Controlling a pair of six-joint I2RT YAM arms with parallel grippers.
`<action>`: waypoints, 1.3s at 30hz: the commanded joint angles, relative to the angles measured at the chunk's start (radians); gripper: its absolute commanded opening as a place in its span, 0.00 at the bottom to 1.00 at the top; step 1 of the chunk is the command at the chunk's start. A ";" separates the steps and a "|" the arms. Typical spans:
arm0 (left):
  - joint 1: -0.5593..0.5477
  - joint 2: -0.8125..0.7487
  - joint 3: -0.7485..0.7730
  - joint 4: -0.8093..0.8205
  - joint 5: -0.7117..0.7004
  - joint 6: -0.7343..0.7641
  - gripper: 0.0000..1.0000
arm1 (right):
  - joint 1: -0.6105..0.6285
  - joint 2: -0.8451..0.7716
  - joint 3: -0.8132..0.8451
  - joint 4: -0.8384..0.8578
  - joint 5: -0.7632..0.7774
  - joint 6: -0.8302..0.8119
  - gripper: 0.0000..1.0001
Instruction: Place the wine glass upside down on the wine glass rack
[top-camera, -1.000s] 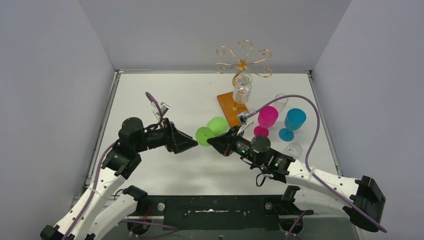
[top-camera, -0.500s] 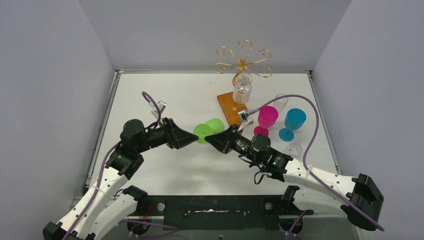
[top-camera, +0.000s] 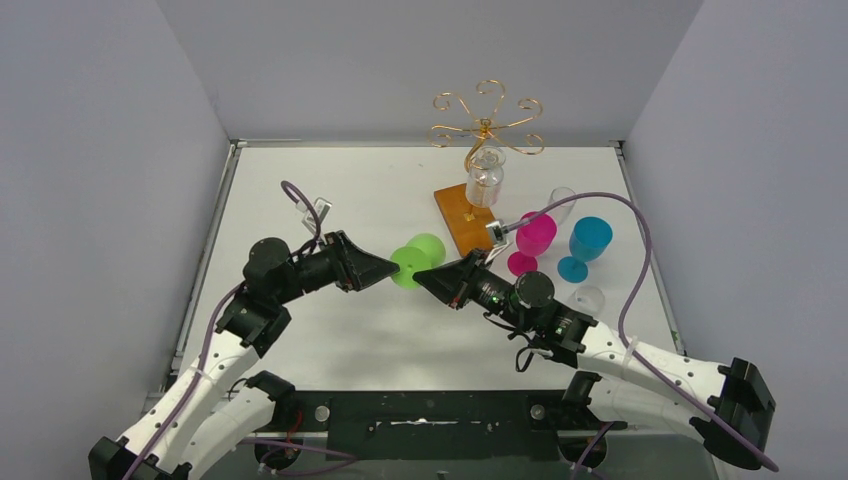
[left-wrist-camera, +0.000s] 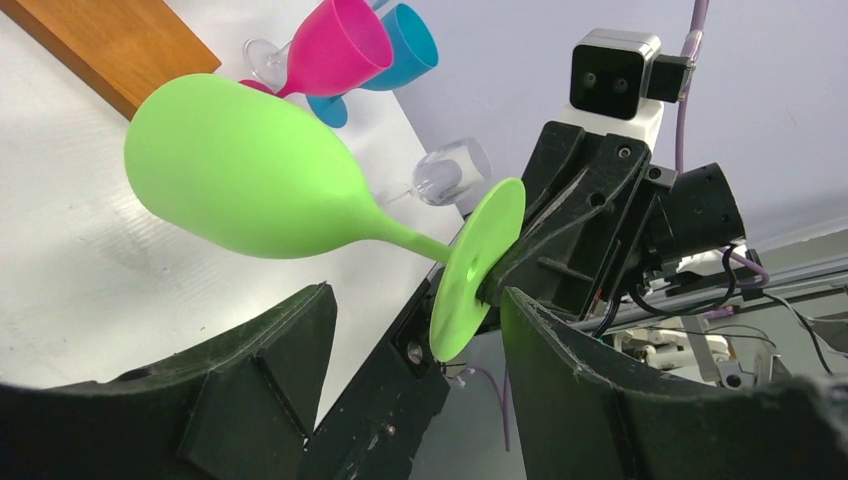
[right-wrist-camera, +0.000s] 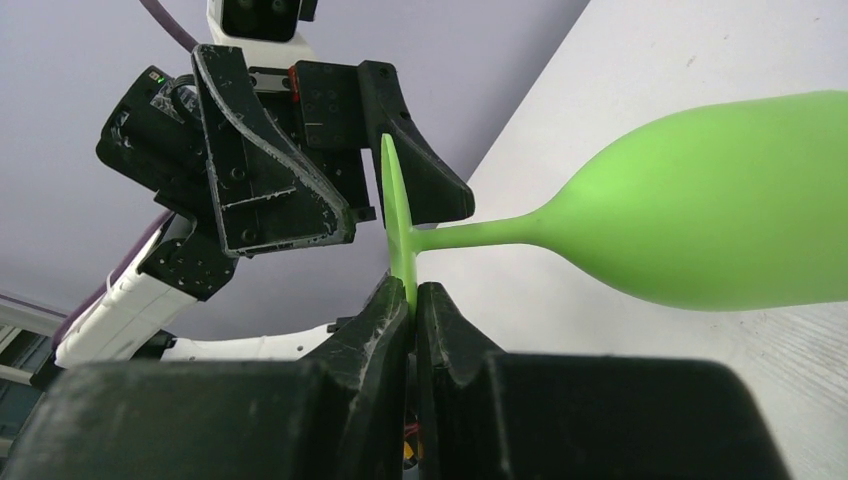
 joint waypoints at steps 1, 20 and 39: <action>0.000 0.009 -0.019 0.150 0.029 -0.054 0.59 | 0.005 0.012 0.020 0.079 -0.031 0.020 0.00; 0.000 0.014 -0.035 0.271 0.062 -0.165 0.00 | 0.006 0.019 0.027 0.006 -0.012 0.009 0.17; -0.006 0.363 0.270 0.356 -0.050 -0.275 0.00 | 0.007 -0.249 0.143 -0.451 0.177 -0.195 0.98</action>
